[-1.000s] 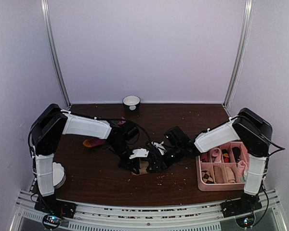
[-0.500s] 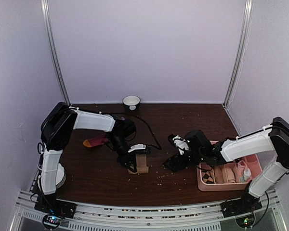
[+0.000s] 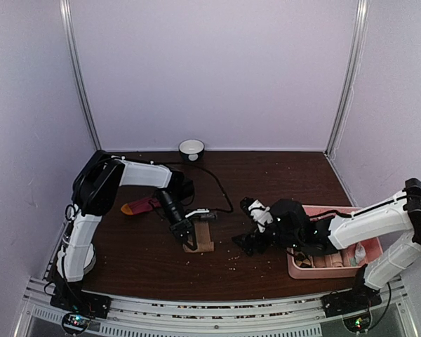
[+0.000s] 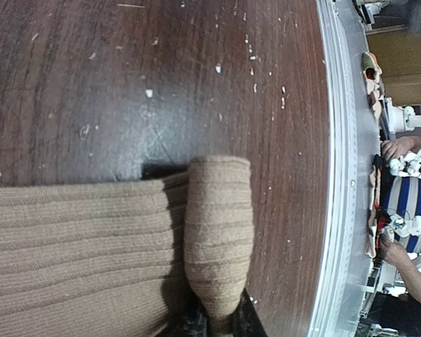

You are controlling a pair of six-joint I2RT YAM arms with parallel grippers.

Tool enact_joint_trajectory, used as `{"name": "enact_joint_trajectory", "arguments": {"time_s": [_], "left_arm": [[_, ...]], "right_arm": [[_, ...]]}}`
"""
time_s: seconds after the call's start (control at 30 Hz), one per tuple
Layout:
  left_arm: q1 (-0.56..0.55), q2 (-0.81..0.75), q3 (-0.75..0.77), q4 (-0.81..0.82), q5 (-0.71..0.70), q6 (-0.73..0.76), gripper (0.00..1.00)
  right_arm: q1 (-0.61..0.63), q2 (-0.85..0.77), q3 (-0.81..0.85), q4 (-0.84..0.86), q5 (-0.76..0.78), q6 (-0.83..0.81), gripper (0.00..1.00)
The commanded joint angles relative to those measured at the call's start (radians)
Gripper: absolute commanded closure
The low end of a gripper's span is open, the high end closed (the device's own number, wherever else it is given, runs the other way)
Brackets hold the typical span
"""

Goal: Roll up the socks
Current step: Roll the sock at the center of the board.

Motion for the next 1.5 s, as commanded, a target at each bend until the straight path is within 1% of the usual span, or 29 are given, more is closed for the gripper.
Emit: {"name": "enact_joint_trajectory", "arguments": {"time_s": [0.0,0.07,0.1,0.13,0.33,0.47,0.6,0.8,0.97,1.03,1.07,1.1,1.13,1.17,1.23,1.3,1.37,1.4,1.43,1.47], "left_arm": [[0.009,0.082,0.009,-0.041,-0.097,-0.011,0.93],[0.009,0.087,0.013,-0.041,-0.099,-0.013,0.92],[0.009,0.088,0.016,-0.041,-0.102,-0.015,0.92],[0.009,0.091,0.017,-0.041,-0.105,-0.017,0.92],[0.009,0.099,0.026,-0.043,-0.116,-0.025,0.92],[0.009,0.097,0.020,-0.048,-0.108,-0.016,0.92],[0.009,0.096,0.021,-0.051,-0.100,-0.010,0.92],[0.009,0.097,0.023,-0.058,-0.091,-0.003,0.92],[0.008,0.096,0.029,-0.074,-0.086,0.018,0.91],[0.009,0.091,0.029,-0.084,-0.082,0.035,0.90],[0.009,0.089,0.030,-0.092,-0.078,0.048,0.88],[0.009,0.085,0.030,-0.100,-0.075,0.060,0.86],[0.009,0.077,0.029,-0.103,-0.077,0.070,0.80],[0.011,0.063,0.024,-0.103,-0.078,0.079,0.74],[0.018,0.030,0.018,-0.112,-0.057,0.095,0.66],[0.031,-0.004,0.024,-0.154,-0.012,0.129,0.58],[0.049,-0.050,0.024,-0.203,0.038,0.165,0.48],[0.057,-0.074,0.018,-0.210,0.047,0.183,0.38],[0.062,-0.106,0.008,-0.205,0.044,0.193,0.08],[0.068,-0.151,-0.013,-0.177,0.028,0.196,0.03]], "right_arm": [[0.136,0.045,-0.043,0.047,-0.007,-0.271,0.09],[0.159,0.074,-0.078,0.156,-0.044,-0.331,0.15],[0.160,0.095,-0.060,0.173,-0.063,-0.351,0.19],[0.160,0.124,-0.030,0.169,-0.076,-0.376,0.22],[0.160,0.330,0.222,0.019,-0.134,-0.561,0.44],[0.161,0.429,0.341,-0.028,-0.136,-0.619,0.48],[0.158,0.488,0.415,-0.076,-0.142,-0.648,0.54],[0.146,0.530,0.432,-0.094,-0.170,-0.649,0.63],[0.143,0.564,0.428,-0.092,-0.158,-0.637,0.65],[0.140,0.572,0.425,-0.090,-0.159,-0.628,0.71],[0.138,0.577,0.427,-0.092,-0.160,-0.625,0.76],[0.135,0.580,0.429,-0.097,-0.164,-0.616,0.84],[0.131,0.583,0.429,-0.101,-0.172,-0.606,0.90],[0.123,0.587,0.430,-0.108,-0.186,-0.592,0.94],[0.112,0.594,0.437,-0.137,-0.228,-0.571,0.96],[0.104,0.599,0.438,-0.158,-0.258,-0.554,0.96],[0.102,0.599,0.443,-0.187,-0.293,-0.540,0.98],[0.101,0.598,0.451,-0.212,-0.311,-0.535,0.99],[0.099,0.598,0.460,-0.236,-0.332,-0.528,1.00],[0.099,0.597,0.469,-0.258,-0.351,-0.521,1.00]]}}
